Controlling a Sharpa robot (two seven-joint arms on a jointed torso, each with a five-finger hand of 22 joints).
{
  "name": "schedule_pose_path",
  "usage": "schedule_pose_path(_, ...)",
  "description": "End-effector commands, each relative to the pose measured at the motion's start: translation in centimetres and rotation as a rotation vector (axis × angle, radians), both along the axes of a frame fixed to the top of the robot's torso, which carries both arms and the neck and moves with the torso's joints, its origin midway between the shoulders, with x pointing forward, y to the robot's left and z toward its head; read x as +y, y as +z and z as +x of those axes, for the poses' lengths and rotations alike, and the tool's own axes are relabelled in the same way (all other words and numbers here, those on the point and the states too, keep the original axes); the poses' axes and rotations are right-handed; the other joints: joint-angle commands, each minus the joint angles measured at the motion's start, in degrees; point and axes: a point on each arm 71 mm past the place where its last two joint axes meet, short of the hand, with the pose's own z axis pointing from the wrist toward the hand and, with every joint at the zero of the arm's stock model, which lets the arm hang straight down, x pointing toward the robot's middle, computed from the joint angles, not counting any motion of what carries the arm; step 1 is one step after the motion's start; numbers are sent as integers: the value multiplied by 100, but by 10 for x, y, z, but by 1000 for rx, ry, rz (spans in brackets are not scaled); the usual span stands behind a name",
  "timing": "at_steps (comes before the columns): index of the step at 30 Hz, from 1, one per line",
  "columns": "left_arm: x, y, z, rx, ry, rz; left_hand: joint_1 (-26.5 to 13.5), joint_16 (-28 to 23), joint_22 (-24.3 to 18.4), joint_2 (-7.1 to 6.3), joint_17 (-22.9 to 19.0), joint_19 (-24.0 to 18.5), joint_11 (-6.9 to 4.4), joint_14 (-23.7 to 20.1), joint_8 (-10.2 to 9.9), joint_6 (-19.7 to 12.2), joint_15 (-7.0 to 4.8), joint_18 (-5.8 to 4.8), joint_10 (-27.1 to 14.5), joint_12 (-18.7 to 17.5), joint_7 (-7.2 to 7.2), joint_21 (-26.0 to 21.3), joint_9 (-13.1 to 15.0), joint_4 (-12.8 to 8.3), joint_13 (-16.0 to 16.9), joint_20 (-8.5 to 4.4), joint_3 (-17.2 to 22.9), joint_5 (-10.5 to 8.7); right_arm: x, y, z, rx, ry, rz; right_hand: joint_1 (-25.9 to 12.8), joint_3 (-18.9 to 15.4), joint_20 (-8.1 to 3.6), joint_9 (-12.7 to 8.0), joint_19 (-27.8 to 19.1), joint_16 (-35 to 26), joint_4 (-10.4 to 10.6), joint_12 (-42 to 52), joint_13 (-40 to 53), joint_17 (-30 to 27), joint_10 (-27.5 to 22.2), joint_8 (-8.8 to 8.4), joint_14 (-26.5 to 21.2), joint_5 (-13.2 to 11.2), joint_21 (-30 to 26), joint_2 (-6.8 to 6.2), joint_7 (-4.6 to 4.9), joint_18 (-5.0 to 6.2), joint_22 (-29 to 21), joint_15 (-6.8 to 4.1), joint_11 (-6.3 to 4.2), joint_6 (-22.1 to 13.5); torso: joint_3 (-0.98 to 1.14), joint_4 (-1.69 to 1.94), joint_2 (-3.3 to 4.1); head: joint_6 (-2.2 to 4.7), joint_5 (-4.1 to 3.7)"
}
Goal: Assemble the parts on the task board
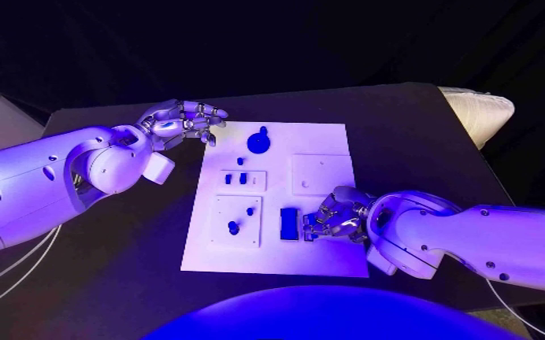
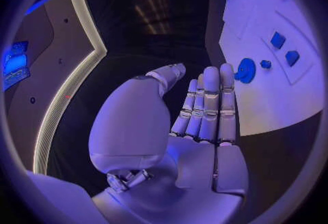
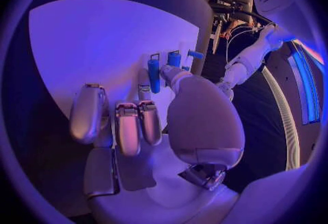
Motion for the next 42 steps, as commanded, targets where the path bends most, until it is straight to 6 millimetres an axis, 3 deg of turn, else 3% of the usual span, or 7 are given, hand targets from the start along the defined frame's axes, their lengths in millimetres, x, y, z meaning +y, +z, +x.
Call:
schedule_pose_path(1, -2, 1, -1, -2, -21, -8, 11, 37, -9, 45, 5, 5, -6, -38, 38, -38, 3, 33, -32, 35, 162, -23, -5, 38, 1, 34, 13, -8, 3, 2, 0, -24, 16, 23, -65, -30, -2, 8, 38, 30, -3, 13, 1361, 1485, 454, 22, 582, -21, 14, 14, -31, -46, 785, -38, -33, 27, -2, 1, -6, 1, 5)
schedule_pose_path(42, -1, 0, -1, 5, -24, -5, -6, 37, -12, 52, 4, 4, -3, -42, 48, -45, 7, 32, -41, 42, 164, -28, -8, 59, -1, 36, 10, -9, 0, -1, -4, 49, 79, 28, -82, -31, -7, 14, 41, 33, -24, 17, 1364, 1490, 457, 37, 583, -32, 19, 43, -38, -47, 792, -47, -42, 31, 3, -1, -1, 1, 21)
